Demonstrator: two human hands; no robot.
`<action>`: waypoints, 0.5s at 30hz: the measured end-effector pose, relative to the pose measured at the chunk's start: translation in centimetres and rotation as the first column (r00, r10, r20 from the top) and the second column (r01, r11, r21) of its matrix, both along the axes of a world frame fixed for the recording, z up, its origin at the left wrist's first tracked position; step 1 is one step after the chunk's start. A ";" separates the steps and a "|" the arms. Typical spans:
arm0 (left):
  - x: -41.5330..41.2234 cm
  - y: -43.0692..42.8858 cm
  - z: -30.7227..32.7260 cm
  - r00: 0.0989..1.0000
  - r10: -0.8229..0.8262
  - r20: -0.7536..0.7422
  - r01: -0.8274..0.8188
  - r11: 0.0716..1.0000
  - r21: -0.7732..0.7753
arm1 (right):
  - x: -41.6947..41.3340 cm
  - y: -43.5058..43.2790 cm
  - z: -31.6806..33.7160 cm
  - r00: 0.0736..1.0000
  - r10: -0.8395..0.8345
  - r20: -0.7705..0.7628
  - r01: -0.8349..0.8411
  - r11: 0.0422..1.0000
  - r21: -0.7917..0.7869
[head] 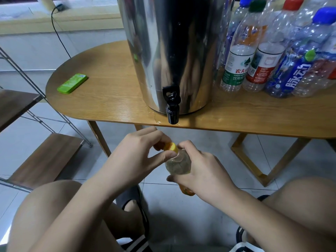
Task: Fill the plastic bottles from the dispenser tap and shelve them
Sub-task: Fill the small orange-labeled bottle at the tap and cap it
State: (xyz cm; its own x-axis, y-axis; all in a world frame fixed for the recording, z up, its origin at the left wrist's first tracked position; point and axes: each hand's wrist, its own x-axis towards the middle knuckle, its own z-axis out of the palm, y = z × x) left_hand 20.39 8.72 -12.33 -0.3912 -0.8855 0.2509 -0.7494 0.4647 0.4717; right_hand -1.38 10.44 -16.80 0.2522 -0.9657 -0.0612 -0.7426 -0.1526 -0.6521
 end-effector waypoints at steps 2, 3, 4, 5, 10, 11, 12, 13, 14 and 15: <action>-0.2 0.1 0.2 1.000 -0.023 0.009 0.023 1.000 0.011 | -0.1 0.0 0.0 1.000 0.001 -0.007 -0.001 1.000 -0.003; -0.3 0.2 0.2 1.000 -0.017 -0.005 0.017 1.000 0.011 | -0.1 0.0 0.1 1.000 0.003 -0.012 -0.003 1.000 -0.005; -0.4 0.2 0.2 1.000 -0.001 -0.013 0.001 1.000 0.002 | 0.0 0.0 0.2 1.000 0.011 -0.021 -0.011 1.000 -0.008; -0.6 0.2 0.2 1.000 0.024 -0.004 -0.024 0.999 -0.020 | 0.1 0.0 0.2 0.999 0.021 -0.032 -0.021 1.000 -0.013; -1.1 0.3 0.3 0.987 0.148 0.064 -0.139 0.983 -0.122 | 0.4 0.0 0.3 1.000 0.021 -0.024 -0.022 0.999 -0.038; -1.1 0.3 0.2 0.988 0.141 0.055 -0.134 0.984 -0.117 | 0.4 0.0 0.3 1.000 0.017 -0.022 -0.018 0.999 -0.040; -1.1 0.3 0.2 0.991 0.129 0.047 -0.123 0.987 -0.105 | 0.4 -0.1 0.3 1.000 0.012 -0.021 -0.012 0.999 -0.041; -1.0 0.3 0.2 0.993 0.108 0.040 -0.104 0.991 -0.087 | 0.3 -0.1 0.3 1.000 0.006 -0.021 -0.007 0.999 -0.043; -0.9 0.2 0.2 0.996 0.076 0.036 -0.073 0.995 -0.062 | 0.3 -0.1 0.3 1.000 0.003 -0.025 -0.004 0.999 -0.044; -0.8 0.1 0.3 0.999 0.034 0.032 -0.033 0.999 -0.034 | 0.2 -0.1 0.3 0.999 0.001 -0.035 -0.003 0.999 -0.046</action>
State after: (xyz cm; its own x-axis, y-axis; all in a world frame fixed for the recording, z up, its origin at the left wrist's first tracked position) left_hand 19.64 8.85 -12.00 -0.3700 -0.8894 0.2684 -0.7792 0.4544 0.4317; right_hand -1.14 10.34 -16.54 0.2525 -0.9673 -0.0253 -0.7645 -0.1834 -0.6180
